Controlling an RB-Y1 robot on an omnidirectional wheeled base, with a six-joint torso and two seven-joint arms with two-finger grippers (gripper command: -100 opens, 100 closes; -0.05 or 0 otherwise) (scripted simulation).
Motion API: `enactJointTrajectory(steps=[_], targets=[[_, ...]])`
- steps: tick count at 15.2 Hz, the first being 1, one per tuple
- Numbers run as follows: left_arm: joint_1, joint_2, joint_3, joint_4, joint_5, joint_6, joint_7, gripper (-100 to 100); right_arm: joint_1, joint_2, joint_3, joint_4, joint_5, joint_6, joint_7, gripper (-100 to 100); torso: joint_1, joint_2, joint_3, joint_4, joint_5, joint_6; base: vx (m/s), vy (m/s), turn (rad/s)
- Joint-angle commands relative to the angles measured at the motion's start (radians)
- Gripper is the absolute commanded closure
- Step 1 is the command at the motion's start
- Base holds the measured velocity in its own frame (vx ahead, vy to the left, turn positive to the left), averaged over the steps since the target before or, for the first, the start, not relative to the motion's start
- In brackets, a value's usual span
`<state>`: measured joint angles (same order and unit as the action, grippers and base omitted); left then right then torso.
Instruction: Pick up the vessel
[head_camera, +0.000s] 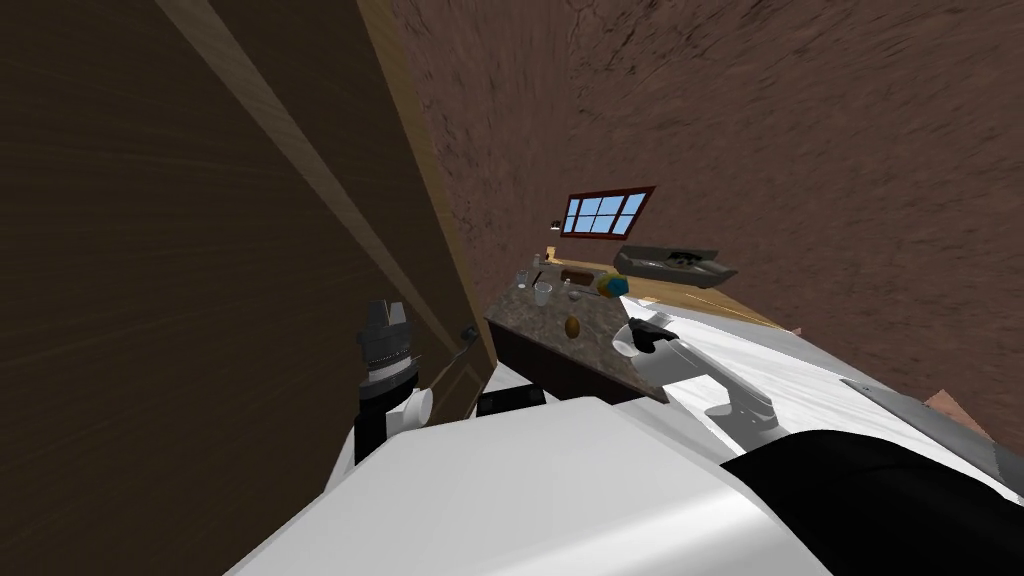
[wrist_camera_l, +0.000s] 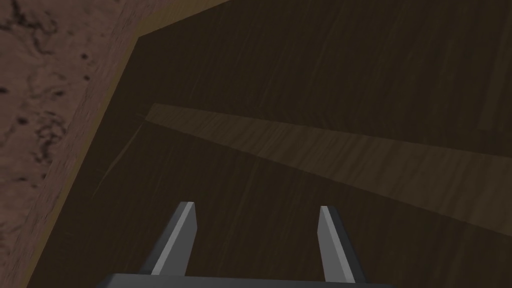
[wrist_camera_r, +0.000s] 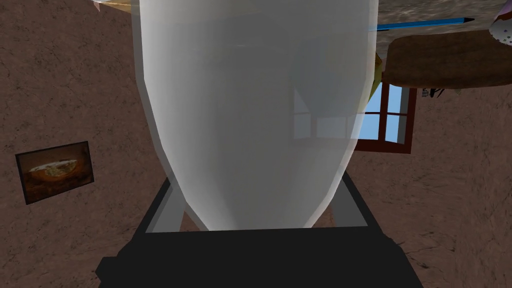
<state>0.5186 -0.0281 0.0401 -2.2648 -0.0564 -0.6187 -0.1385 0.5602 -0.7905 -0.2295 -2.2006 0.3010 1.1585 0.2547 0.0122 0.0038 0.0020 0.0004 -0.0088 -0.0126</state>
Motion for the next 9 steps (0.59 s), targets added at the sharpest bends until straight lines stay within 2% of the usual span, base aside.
enactJointTrajectory(steps=[1,2,8,9], targets=[[0.0,0.0,0.0,0.0,0.0,0.0,0.0,0,0.0,0.0,0.0,0.0,0.0,0.0,0.0,100,0.0,0.0,0.0,0.0,0.0,0.0,0.0,0.0,0.0],[0.0,0.0,0.0,0.0,0.0,0.0,0.0,0,0.01,-0.006,0.002,-0.036,0.001,0.029,0.003,100,0.0,0.0,0.0,0.0,0.0,0.0,0.007,0.009,-0.026],[0.0,0.0,0.0,0.0,0.0,0.0,0.0,0,0.03,-0.023,-0.006,-0.112,0.006,0.073,0.006,100,0.005,0.0,0.0,0.0,0.002,0.0,0.003,0.029,-0.04],[0.001,0.0,-0.001,0.001,0.0,0.0,0.0,0,0.029,-0.019,-0.006,-0.097,0.004,0.062,0.005,100,0.007,0.001,0.001,0.001,0.002,-0.001,-0.014,0.027,-0.016]])
